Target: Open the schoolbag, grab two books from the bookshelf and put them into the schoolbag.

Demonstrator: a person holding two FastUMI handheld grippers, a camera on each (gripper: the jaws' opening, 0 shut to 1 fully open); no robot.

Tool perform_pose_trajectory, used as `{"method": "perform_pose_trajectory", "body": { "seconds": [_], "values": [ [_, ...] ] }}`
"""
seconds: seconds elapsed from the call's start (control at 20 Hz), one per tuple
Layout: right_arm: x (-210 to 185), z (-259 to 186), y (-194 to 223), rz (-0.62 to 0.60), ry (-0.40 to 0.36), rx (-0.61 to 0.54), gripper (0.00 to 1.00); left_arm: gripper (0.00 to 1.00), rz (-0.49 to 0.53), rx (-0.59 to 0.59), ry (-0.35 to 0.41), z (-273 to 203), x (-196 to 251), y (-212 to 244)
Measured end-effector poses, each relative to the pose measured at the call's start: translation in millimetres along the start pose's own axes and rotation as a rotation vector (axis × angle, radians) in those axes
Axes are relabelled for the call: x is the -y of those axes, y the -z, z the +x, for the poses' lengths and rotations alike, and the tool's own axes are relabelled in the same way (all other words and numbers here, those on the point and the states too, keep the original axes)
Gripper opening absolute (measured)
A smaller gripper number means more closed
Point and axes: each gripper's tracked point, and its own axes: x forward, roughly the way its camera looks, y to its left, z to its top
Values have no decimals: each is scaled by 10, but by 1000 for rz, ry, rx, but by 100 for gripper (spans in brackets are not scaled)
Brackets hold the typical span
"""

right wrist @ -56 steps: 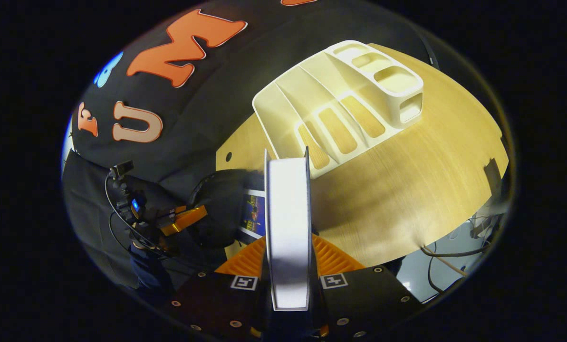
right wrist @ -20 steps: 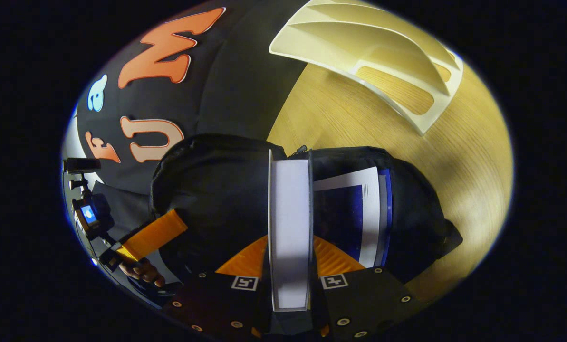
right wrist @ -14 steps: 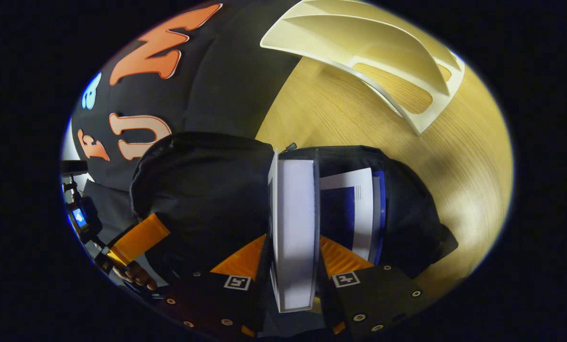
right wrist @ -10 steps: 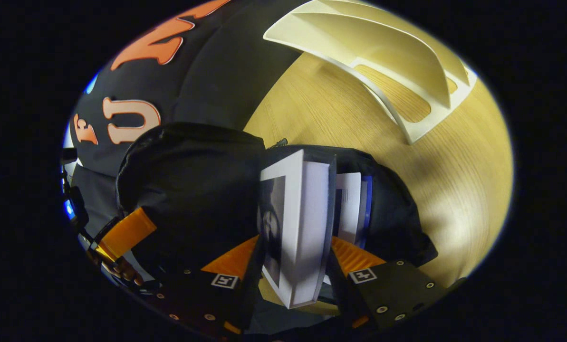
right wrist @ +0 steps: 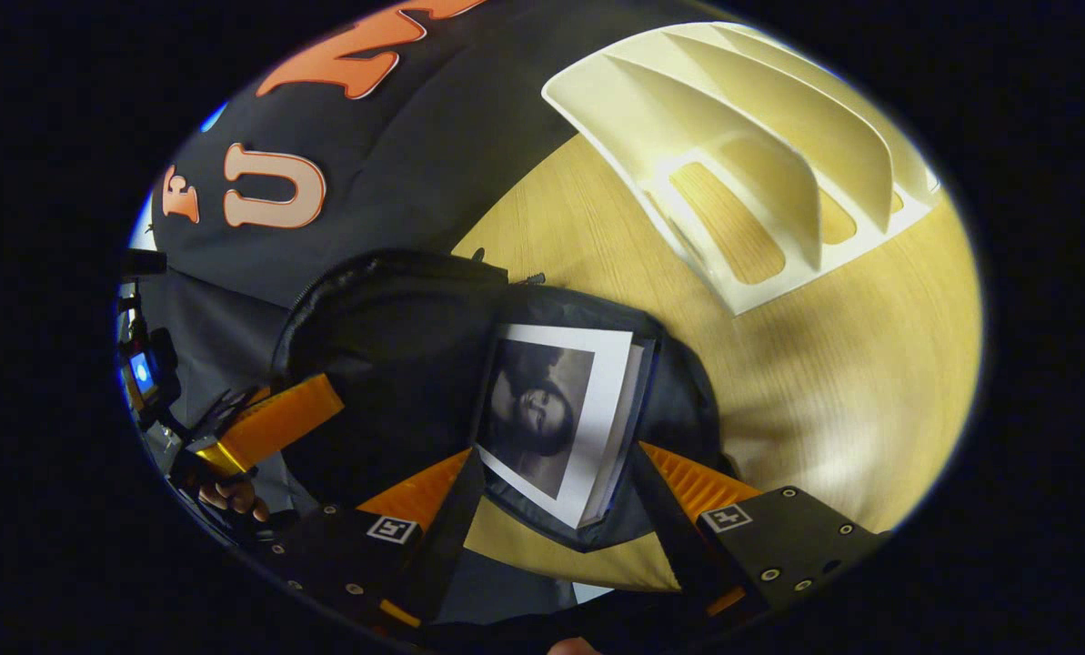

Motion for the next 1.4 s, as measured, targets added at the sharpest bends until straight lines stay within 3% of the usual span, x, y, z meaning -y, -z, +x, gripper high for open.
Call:
{"method": "perform_pose_trajectory", "body": {
  "seconds": [0.25,0.45,0.55,0.6,0.75,0.8,0.9,1.15,1.35,1.4],
  "values": [
    [195,-546,-373,-62,51,120,98,8,-21,-3,-30,72,155,30],
    [370,-984,-676,-111,97,209,98,20,4,5,-42,128,395,25],
    [464,-1175,-814,-138,124,251,98,33,4,21,-34,153,546,-23],
    [493,-1274,-884,-155,133,273,98,45,0,33,-30,149,637,-59],
    [560,-1578,-1099,-214,182,350,98,60,-2,73,-34,118,861,-150],
    [567,-1688,-1160,-241,189,370,98,71,-2,93,-40,104,950,-211],
    [563,-1873,-1271,-294,214,413,98,82,-12,151,-76,84,1056,-381],
    [417,-2317,-1542,-439,239,523,98,83,-87,369,-157,-102,1343,-853],
    [303,-2550,-1734,-563,258,600,98,92,-111,543,-228,-265,1500,-1122],
    [285,-2594,-1772,-587,256,616,98,98,-122,586,-245,-298,1511,-1148]
  ]
}}
